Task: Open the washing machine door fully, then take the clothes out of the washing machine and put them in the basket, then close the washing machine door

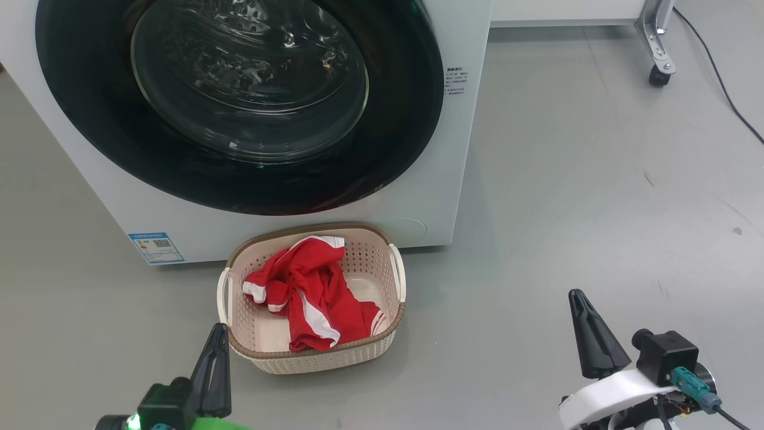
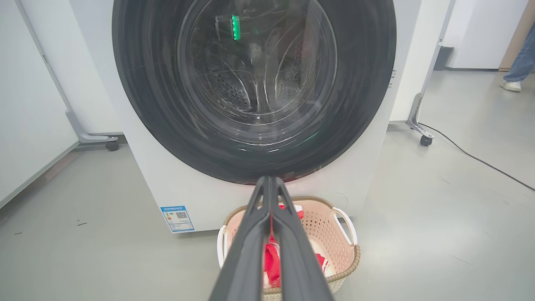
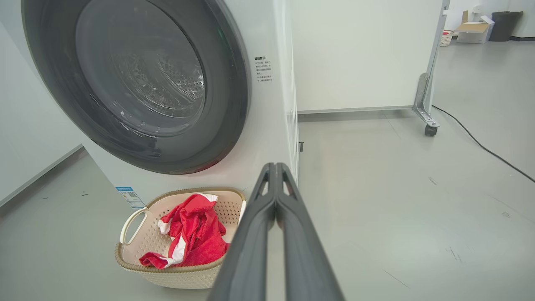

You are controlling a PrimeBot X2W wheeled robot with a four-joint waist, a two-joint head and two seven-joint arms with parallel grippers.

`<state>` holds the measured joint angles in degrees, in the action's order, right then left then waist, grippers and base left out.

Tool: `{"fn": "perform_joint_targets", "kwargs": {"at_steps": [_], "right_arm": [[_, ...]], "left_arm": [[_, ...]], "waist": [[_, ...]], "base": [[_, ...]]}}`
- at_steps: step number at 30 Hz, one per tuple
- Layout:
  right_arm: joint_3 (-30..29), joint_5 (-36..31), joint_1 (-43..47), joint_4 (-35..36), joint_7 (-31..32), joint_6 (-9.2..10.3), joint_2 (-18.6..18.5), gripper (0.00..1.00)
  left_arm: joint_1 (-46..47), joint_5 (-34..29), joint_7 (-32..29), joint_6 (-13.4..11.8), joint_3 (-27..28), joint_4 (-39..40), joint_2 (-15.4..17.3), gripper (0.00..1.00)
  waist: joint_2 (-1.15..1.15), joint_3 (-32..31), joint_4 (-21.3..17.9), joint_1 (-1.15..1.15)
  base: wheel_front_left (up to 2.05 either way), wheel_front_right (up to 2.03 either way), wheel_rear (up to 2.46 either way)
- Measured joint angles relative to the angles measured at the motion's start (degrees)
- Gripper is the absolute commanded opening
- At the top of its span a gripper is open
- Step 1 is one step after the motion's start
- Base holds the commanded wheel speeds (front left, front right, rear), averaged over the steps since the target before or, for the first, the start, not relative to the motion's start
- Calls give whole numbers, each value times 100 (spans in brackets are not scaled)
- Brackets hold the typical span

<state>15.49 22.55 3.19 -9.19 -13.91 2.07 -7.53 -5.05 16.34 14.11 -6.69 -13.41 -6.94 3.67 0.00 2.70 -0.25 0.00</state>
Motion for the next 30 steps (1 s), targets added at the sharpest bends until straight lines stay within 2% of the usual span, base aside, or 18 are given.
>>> {"fn": "perform_joint_targets", "kwargs": {"at_steps": [5,15,30], "right_arm": [[-23,226,0,11,7,-42,13,0],[-210,1027,-1,27,163,-101,45,0],[-459,1930,-19,14,412,-185,79,0]], "left_arm": [[-24,208,0,51,-8,31,-3,0],[-27,1105,-103,180,68,83,-27,0],[-17,2129,-348,298,274,51,-30,0]], "waist": [[0,-13,1,0],[0,-32,4,0],[0,-61,5,0]], "base": [[0,0,0],[0,0,0],[0,0,0]]}}
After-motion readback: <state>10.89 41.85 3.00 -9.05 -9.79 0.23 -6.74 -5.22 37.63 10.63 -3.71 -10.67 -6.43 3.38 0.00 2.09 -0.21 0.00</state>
